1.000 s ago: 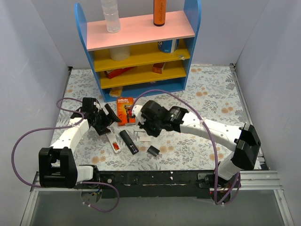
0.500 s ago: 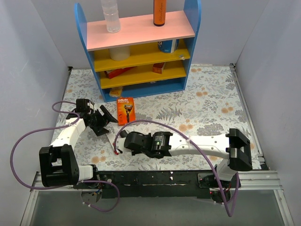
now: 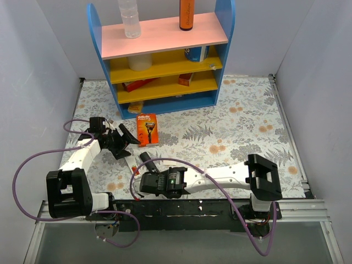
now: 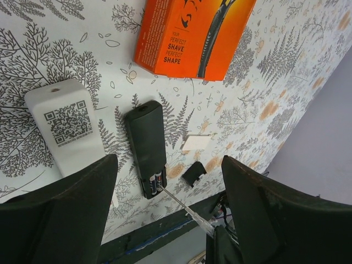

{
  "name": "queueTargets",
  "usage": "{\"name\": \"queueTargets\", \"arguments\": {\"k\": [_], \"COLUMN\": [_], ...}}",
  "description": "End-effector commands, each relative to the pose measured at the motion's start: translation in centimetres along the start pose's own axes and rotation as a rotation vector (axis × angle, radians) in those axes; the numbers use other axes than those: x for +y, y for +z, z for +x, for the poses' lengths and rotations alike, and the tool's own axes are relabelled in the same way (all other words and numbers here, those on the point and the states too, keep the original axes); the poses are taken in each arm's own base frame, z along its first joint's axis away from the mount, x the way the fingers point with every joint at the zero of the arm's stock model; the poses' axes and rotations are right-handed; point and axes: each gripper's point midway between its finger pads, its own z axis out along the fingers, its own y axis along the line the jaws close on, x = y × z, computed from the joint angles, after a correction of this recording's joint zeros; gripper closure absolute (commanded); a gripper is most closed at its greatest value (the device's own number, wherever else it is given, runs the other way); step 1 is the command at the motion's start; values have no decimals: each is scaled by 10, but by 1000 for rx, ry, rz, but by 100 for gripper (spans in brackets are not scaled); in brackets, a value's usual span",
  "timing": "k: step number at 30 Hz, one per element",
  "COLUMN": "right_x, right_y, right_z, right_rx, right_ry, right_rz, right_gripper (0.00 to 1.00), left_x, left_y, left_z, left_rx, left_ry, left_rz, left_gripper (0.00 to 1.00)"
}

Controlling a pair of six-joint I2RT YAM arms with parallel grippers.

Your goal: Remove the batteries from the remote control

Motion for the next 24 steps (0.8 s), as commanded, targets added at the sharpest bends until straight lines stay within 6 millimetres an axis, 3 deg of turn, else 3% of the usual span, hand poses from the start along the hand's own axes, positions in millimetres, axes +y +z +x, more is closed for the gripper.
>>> {"name": "queueTargets", "arguments": {"k": [1,24], "right_x": [-13,-12], "right_y": [-11,1], "right_z": [-10,-9], "right_rx": [-11,58], "right_ry": [-10,-84], "right_rz": [37,36], "right_gripper": [99,99], "left_x": [0,-1], "left_y": [2,13], "left_z": [5,19], "left_rx": [23,75], "left_ry": [11,-15], "left_rz": [30,93], "left_gripper": [25,35]}}
